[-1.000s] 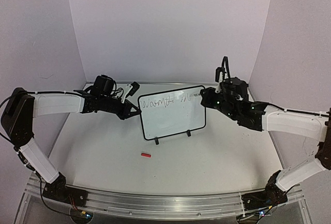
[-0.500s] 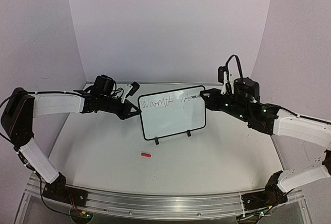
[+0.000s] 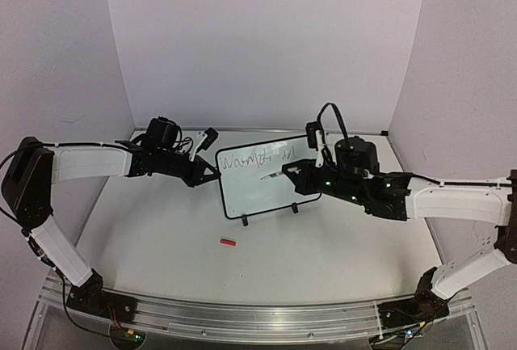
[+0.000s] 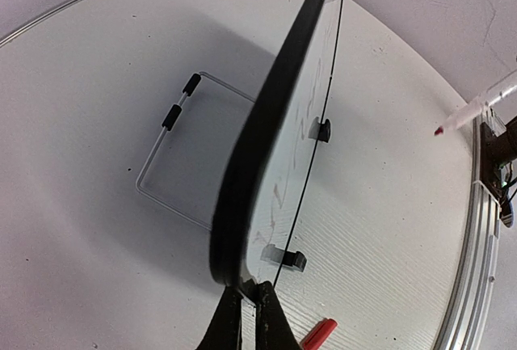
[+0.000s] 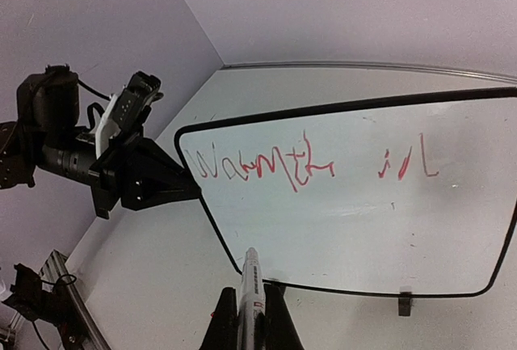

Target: Write a sentence on the whiteboard

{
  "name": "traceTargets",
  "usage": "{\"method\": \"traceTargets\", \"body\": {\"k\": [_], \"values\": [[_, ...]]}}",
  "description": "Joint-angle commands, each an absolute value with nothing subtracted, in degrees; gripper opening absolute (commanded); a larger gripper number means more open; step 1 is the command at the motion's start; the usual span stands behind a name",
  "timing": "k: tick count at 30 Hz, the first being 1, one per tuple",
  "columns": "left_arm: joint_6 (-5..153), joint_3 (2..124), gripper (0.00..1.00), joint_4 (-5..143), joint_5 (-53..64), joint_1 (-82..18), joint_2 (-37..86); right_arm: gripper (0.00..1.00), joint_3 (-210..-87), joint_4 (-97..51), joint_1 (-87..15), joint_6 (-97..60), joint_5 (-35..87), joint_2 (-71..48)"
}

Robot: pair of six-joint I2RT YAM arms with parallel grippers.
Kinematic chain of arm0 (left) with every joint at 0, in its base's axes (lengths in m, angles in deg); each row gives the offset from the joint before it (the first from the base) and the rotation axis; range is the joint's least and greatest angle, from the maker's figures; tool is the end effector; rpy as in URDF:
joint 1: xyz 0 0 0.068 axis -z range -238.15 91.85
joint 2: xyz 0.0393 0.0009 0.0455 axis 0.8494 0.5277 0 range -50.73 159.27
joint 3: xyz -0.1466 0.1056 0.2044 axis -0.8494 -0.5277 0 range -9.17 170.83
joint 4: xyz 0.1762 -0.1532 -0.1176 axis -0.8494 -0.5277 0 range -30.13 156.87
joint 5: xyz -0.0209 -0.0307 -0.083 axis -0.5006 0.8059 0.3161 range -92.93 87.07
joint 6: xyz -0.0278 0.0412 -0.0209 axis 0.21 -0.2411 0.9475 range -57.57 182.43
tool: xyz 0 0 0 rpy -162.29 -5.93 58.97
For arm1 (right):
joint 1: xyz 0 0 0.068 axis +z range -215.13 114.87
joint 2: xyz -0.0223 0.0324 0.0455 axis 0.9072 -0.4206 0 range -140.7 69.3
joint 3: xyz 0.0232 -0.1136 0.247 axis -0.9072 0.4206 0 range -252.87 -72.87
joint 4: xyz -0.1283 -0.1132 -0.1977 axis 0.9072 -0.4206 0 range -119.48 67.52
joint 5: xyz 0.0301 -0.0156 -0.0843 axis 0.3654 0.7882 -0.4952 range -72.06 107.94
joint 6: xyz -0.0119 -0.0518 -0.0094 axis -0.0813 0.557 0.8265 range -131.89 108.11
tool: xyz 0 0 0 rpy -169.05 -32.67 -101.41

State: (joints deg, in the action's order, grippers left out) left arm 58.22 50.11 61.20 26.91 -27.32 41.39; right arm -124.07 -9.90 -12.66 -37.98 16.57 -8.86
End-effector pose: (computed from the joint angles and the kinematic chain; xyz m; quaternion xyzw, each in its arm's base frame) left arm 0.2916 -0.1948 0.2296 0.3687 0.7963 -0.3223 0.3551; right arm 0.1942 0.2513 0.2871 -0.1731 0.7708 0.3808 0.4805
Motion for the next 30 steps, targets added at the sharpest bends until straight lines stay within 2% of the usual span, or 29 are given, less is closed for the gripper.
{"method": "traceTargets", "body": {"k": [1, 12, 30], "values": [[56.7, 51.7, 0.00, 58.1, 23.9, -27.2, 42.0, 0.00, -126.3, -3.3, -10.1, -39.7, 16.8, -14.2], [56.2, 51.8, 0.00, 57.7, 23.6, -27.2, 42.4, 0.00, -133.1, 0.3, -7.2, -36.9, 15.5, -25.2], [56.2, 51.6, 0.00, 58.1, 24.0, -27.2, 42.0, 0.00, -135.9, 5.5, -6.7, -36.3, 7.0, -30.8]]}}
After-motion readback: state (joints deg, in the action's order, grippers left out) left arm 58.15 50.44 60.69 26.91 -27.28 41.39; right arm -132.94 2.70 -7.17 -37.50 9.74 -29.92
